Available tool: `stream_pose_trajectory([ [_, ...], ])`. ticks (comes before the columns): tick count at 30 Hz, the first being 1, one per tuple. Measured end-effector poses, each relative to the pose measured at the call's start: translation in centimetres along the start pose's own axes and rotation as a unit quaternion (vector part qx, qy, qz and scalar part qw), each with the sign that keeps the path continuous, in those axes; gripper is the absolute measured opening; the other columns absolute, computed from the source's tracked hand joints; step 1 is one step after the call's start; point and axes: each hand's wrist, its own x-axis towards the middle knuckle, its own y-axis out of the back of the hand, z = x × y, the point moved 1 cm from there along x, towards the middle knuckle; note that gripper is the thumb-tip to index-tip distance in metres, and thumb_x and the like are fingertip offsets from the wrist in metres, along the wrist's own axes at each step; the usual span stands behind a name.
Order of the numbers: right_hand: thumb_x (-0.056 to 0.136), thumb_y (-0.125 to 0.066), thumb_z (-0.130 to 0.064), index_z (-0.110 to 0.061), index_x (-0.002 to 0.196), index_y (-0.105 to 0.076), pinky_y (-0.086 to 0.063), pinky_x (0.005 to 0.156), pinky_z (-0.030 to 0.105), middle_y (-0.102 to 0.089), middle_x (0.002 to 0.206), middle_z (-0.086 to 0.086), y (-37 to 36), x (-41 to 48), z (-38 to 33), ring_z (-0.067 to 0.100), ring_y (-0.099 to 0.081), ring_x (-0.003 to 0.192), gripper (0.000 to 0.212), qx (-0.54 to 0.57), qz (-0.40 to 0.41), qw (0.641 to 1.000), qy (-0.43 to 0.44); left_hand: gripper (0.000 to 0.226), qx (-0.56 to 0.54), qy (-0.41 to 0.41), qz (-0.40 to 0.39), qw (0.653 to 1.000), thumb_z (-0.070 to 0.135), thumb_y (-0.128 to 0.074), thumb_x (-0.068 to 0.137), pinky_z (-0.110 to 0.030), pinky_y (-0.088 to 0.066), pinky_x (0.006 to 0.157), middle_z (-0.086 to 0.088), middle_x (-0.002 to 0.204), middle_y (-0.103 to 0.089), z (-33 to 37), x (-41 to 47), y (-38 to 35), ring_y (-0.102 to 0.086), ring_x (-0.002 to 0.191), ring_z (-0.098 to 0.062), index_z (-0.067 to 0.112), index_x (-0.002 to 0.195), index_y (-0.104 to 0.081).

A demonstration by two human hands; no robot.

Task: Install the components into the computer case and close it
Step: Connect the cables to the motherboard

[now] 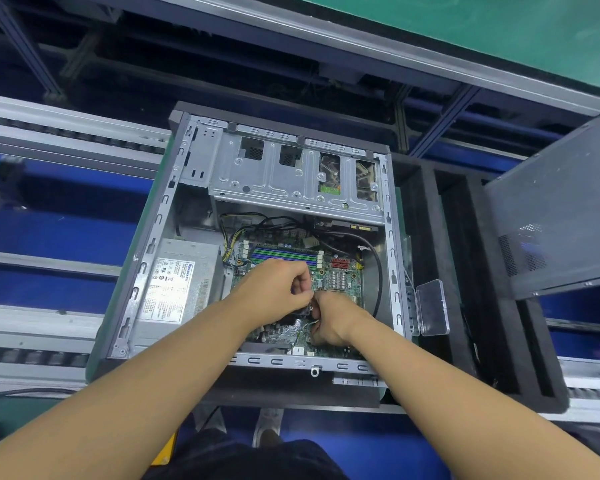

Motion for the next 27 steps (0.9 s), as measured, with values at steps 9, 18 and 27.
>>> stream_pose_trajectory([
  [9,0.082,-0.084,-0.021,-0.017,0.106,-0.051,-0.046,0.079,0.029,-0.059,0.114,0.007,-0.36,0.53,0.2,0.024,-0.057,0.096,0.042,-0.011,0.002,1.0,-0.006,0.011,0.008,0.0,0.0,1.0,0.022,-0.068,0.085,-0.017,-0.045,0.066,0.014,0.073,-0.062,0.0,0.08,-0.05,-0.054,0.067,0.002,0.028,0.08,-0.061],
  [18,0.086,-0.083,-0.026,-0.005,0.129,-0.057,-0.053,0.094,0.035,-0.063,0.125,0.011,0.19,0.36,-0.08,0.029,-0.064,0.114,0.055,-0.064,-0.004,0.998,0.001,0.016,-0.004,0.006,-0.001,1.0,0.02,-0.068,0.084,-0.014,-0.042,0.063,0.013,0.072,-0.062,0.08,0.05,-0.02,-0.053,0.064,0.003,0.03,0.076,-0.058],
  [27,0.085,-0.076,-0.004,-0.005,0.095,-0.07,-0.057,0.091,0.036,-0.071,0.1,0.006,-0.02,0.95,0.19,0.021,-0.066,0.089,0.011,-0.002,-0.04,0.999,-0.015,0.014,0.025,0.048,0.129,0.99,0.024,-0.065,0.086,-0.033,-0.041,0.077,0.018,0.076,-0.056,-0.2,0.12,0.66,-0.048,0.084,-0.009,0.03,0.08,-0.054],
])
